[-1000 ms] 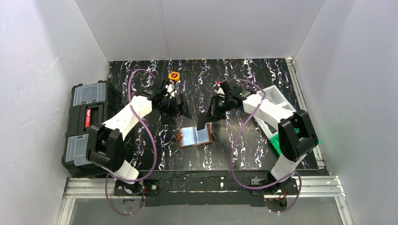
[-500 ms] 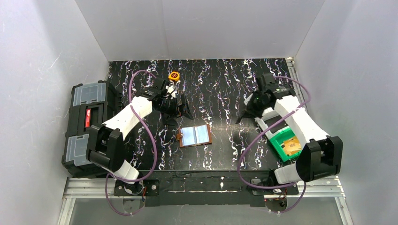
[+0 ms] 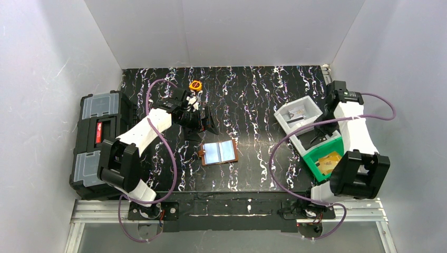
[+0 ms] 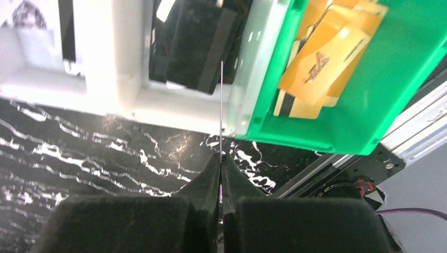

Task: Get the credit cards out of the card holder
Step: Place the credit card in the storage box.

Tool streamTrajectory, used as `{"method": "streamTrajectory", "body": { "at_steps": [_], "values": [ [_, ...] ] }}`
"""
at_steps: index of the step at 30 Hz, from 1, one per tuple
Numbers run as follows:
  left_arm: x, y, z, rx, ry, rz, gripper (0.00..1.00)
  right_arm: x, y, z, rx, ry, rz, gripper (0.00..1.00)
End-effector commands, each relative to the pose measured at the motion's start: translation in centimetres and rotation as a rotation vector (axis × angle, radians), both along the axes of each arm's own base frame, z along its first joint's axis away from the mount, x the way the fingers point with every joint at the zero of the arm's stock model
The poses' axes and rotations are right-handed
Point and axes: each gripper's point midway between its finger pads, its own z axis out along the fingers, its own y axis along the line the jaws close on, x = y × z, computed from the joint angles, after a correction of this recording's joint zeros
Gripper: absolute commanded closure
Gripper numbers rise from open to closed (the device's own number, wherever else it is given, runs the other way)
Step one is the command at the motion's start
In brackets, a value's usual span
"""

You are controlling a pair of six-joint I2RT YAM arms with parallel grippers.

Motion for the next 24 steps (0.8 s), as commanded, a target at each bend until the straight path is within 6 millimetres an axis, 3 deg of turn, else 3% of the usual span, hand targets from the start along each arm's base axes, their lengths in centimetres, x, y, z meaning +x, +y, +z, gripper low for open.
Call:
{"method": "streamTrajectory", "body": {
  "at_steps": [1, 11, 19, 21, 24],
  "values": [
    [-0.6, -0.1, 0.0, -0.016, 0.010, -0.024, 0.02, 0.8, -3.2, 0.2, -0.102, 0.038, -0.080, 0.99],
    [-0.7, 0.0, -0.3, -0.007, 0.014, -0.024, 0.02, 3.7, -4.3, -2.8, -0.088, 0.101, -0.101, 0.99],
    [-1.3, 0.8, -1.7, 0.033, 0.033, -0.001, 0.02, 4.9, -3.5, -1.9, -0.039, 0.061, -0.060, 0.43],
    [-1.3, 1.1, -2.1, 0.047, 0.035, 0.011, 0.02, 5.0, -3.0, -1.3, -0.012, 0.037, -0.044, 0.33],
    [-1.6, 1.6, -2.9, 0.078, 0.046, 0.030, 0.02, 5.4, -1.5, -0.1, 0.037, -0.027, 0.008, 0.29]
  ]
}}
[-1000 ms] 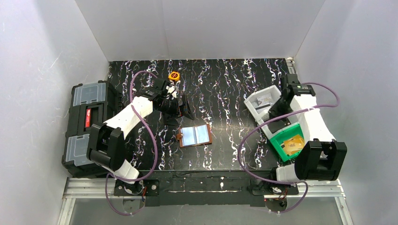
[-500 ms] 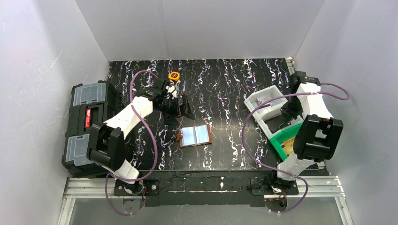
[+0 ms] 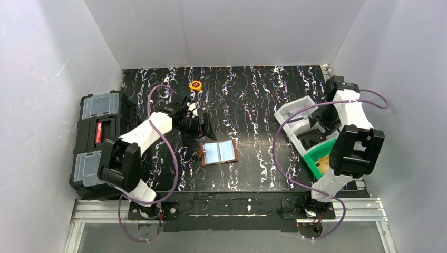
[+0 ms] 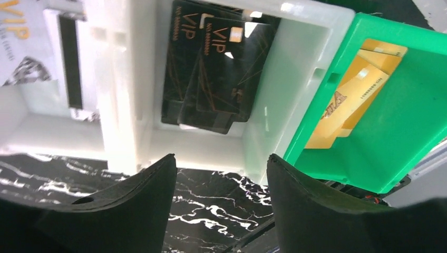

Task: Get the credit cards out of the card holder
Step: Place the credit card in the storage box, then close the card holder at the center of the board.

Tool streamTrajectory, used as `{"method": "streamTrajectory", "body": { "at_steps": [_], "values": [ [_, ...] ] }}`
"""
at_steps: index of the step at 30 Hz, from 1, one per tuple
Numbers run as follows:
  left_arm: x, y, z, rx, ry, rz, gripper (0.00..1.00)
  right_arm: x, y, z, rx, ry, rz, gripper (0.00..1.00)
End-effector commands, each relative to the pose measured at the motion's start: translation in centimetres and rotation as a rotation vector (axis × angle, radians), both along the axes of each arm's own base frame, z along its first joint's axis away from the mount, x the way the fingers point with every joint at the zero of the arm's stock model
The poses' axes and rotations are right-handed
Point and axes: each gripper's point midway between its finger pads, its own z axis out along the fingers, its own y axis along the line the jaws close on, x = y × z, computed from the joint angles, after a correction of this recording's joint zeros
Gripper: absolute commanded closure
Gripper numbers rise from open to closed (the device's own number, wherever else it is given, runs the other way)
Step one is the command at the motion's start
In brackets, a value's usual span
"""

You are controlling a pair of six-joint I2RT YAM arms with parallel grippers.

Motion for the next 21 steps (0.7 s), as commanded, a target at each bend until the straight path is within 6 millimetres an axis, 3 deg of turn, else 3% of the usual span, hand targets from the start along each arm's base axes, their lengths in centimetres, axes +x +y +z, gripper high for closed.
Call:
{"method": "streamTrajectory", "body": {
  "at_steps": [1, 5, 7, 12, 17, 21],
  "values": [
    [-0.5, 1.1, -1.0, 0.055, 0.004, 0.027, 0.02, 1.5, 2.3, 3.7, 0.072, -0.171, 0.079, 0.28],
    [-0.7, 2.0, -2.6, 0.116, 0.020, 0.045, 0.07, 2.5, 8.2, 4.8, 0.205, -0.292, 0.292, 0.25],
    [-0.8, 2.3, -3.4, 0.132, 0.037, 0.050, 0.12, 2.6, 13.6, 4.8, 0.327, -0.326, 0.461, 0.23],
    [-1.0, 2.7, -4.6, 0.172, 0.058, 0.058, 0.24, 1.7, 23.1, 3.0, 0.537, -0.361, 0.746, 0.21],
    [-1.2, 3.2, -5.7, 0.217, 0.074, 0.070, 0.31, 0.3, 29.1, 1.4, 0.660, -0.358, 0.927, 0.20],
    [-1.5, 3.7, -6.4, 0.252, 0.086, 0.088, 0.37, -0.9, 31.7, -0.5, 0.700, -0.311, 1.018, 0.18]
  ]
}}
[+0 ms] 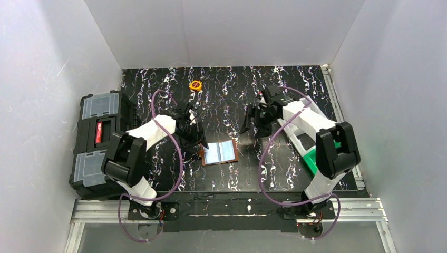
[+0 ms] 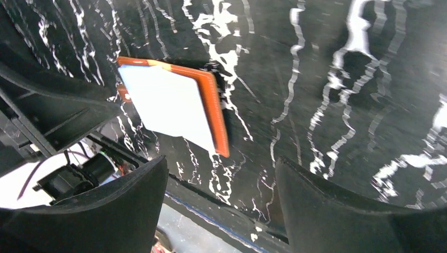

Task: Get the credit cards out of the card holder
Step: Close the card holder at the center of the board.

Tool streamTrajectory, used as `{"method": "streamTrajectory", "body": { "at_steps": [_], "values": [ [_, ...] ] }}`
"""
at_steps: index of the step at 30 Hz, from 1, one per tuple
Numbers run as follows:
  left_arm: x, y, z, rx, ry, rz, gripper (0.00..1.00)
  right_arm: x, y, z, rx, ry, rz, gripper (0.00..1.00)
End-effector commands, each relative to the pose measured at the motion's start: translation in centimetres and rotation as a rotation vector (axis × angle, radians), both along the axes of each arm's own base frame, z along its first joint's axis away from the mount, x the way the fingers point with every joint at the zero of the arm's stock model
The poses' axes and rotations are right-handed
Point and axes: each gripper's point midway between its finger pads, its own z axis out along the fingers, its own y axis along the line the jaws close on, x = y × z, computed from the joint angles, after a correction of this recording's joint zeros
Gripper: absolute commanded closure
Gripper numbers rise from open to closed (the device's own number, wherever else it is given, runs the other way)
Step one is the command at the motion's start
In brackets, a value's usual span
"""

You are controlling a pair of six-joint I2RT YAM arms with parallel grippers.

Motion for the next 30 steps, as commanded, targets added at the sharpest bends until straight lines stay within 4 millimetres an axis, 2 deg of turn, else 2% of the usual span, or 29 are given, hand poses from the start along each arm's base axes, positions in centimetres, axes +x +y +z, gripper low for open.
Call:
{"method": "streamTrajectory", "body": {
  "at_steps": [1, 10, 15, 19, 23, 30],
  "values": [
    [-0.8, 1.0, -1.0, 0.066, 0.019, 0.019, 0.39, -0.3, 3.9, -0.2, 0.110, -0.052, 0.145, 0.18],
    [-1.2, 1.0, -2.7, 0.086, 0.035, 0.022, 0.46, -2.2, 6.6, -4.2, 0.122, 0.018, 0.221, 0.18],
    [-1.4, 1.1, -3.5, 0.107, 0.049, 0.027, 0.52, -3.2, 7.6, -5.4, 0.136, 0.053, 0.239, 0.18],
    [-1.4, 1.3, -4.1, 0.123, 0.052, 0.035, 0.63, -3.9, 8.3, -5.5, 0.152, 0.065, 0.249, 0.21],
    [-1.5, 1.2, -4.7, 0.126, 0.066, 0.031, 0.73, -4.3, 8.6, -5.0, 0.182, 0.078, 0.238, 0.29],
    [-1.4, 0.2, -5.2, 0.119, 0.074, 0.014, 0.87, -4.4, 9.6, -2.5, 0.265, 0.079, 0.225, 0.37]
  ]
}}
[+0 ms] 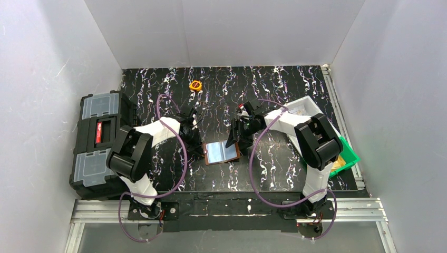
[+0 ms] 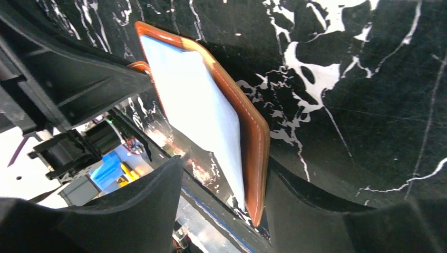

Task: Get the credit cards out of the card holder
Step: Close the card holder at the center of the board.

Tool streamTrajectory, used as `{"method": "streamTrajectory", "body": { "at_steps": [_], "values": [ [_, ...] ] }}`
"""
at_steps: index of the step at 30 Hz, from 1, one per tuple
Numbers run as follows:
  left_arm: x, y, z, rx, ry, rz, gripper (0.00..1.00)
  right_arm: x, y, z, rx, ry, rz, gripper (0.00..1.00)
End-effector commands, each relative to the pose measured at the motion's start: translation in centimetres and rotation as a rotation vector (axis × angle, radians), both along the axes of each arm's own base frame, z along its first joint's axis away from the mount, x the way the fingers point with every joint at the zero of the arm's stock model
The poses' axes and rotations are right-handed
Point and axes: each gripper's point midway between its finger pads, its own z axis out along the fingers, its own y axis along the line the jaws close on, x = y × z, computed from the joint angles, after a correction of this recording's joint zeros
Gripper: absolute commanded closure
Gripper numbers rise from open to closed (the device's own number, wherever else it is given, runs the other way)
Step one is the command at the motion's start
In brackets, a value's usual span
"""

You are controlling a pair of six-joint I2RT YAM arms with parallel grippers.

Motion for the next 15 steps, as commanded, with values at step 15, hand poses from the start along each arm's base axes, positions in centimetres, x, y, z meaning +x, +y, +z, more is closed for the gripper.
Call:
{"method": "streamTrajectory", "body": {
  "at_steps": [15],
  "values": [
    [0.1, -2.2, -1.6, 0.017, 0.016, -0.064, 0.92, -1.2, 5.1, 5.3, 0.187, 0.040, 0.009, 0.34]
  ]
}}
